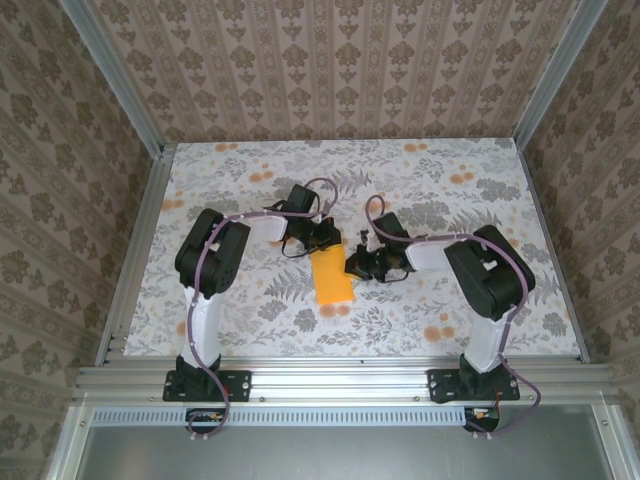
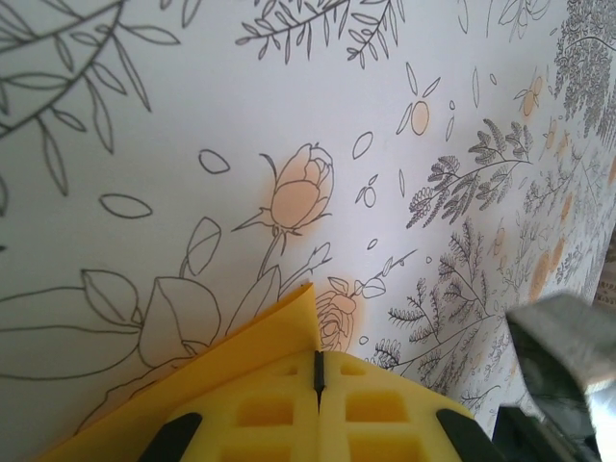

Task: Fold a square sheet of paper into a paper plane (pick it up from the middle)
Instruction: Fold the square sheet of paper in half at the center of the table, then rotate the square sheet of paper at the center of the table.

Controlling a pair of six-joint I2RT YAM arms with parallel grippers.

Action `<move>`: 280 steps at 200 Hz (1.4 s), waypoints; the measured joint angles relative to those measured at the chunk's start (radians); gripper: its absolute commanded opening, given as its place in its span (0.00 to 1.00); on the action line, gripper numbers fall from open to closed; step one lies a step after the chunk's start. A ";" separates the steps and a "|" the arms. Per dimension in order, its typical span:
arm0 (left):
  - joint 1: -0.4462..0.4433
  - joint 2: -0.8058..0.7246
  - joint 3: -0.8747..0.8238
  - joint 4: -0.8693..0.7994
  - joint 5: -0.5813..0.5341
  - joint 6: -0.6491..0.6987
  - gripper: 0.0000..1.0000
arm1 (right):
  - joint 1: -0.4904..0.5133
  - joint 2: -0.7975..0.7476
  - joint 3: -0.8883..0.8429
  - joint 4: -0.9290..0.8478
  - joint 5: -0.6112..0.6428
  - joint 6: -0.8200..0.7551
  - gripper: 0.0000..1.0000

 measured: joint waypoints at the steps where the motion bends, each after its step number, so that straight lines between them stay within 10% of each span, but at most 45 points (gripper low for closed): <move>1: 0.000 0.000 0.000 0.000 0.000 0.000 0.02 | 0.001 -0.002 -0.003 0.000 0.000 0.000 0.08; 93: 0.001 0.000 0.006 -0.009 0.004 0.025 0.06 | 0.138 -0.225 -0.238 -0.005 0.011 0.115 0.11; 142: 0.018 -0.027 0.054 -0.119 -0.035 0.070 0.33 | 0.140 -0.277 -0.008 -0.201 0.164 -0.023 0.22; 280: 0.277 -0.532 -0.372 -0.207 -0.195 0.022 0.52 | 0.128 0.267 0.634 -0.438 0.443 -0.378 0.43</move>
